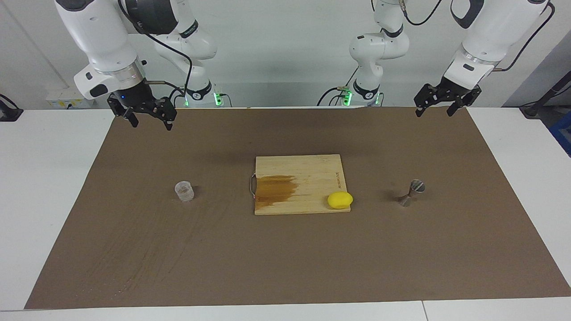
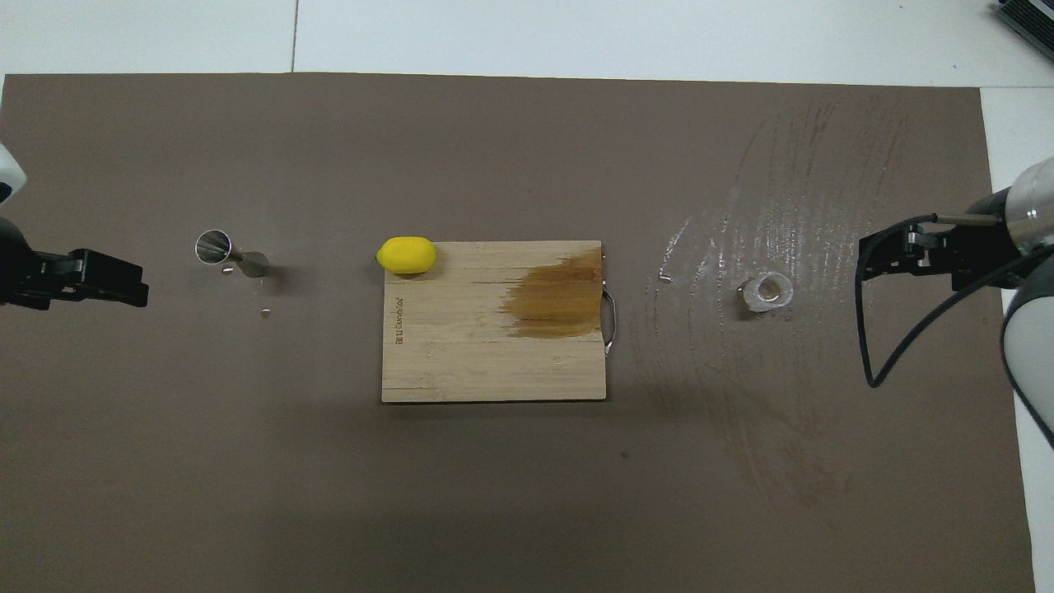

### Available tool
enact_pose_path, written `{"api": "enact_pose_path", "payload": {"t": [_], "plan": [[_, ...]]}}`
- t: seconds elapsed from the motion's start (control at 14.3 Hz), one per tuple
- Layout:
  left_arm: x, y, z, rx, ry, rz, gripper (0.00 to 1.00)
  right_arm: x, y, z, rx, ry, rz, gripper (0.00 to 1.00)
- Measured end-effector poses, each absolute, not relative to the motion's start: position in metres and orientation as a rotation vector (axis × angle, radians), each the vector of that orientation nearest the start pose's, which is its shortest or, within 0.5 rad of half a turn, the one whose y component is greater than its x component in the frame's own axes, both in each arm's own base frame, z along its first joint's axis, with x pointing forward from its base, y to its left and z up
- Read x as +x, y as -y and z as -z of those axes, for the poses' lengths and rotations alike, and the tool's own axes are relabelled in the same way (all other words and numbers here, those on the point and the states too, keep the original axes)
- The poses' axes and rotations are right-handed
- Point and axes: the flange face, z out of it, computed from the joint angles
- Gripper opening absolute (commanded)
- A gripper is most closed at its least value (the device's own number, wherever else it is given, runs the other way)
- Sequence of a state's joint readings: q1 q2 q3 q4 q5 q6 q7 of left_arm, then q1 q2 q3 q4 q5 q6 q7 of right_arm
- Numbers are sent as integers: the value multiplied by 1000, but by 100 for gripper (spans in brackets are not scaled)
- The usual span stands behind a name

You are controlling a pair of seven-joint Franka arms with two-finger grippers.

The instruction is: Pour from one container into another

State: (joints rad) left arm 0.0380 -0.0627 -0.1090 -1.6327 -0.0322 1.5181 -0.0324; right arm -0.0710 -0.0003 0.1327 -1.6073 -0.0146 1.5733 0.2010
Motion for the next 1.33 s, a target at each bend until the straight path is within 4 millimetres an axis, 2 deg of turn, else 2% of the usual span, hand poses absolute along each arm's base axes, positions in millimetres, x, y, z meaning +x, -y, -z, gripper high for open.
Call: {"api": "enact_pose_path", "payload": {"t": [0.35, 0.56, 0.7, 0.91, 1.05, 1.12, 1.19, 1.33], "plan": [[527, 48, -625, -3162, -75, -83, 100, 553, -33, -608, -3152, -220, -50, 100], [529, 40, -619, -3163, -46, -98, 100, 553, -33, -608, -3152, -220, -50, 100], [535, 27, -599, -3175, 5, -166, 100, 553, -33, -608, -3152, -220, -50, 100], [549, -14, -546, -3221, 159, -334, 100, 553, -33, -608, -3152, -220, -50, 100], [558, -51, -512, -3274, 330, -422, 100, 553, -33, -608, -3152, -220, -50, 100], [560, -67, -497, -3299, 482, -451, 100, 553, -33, -608, -3152, -220, -50, 100], [562, -80, -483, -3306, 700, -477, 100, 553, -33, -608, -3152, -220, -50, 100], [563, -89, -462, -3247, 1179, -549, 100, 553, -33, -608, -3152, -220, -50, 100]]}}
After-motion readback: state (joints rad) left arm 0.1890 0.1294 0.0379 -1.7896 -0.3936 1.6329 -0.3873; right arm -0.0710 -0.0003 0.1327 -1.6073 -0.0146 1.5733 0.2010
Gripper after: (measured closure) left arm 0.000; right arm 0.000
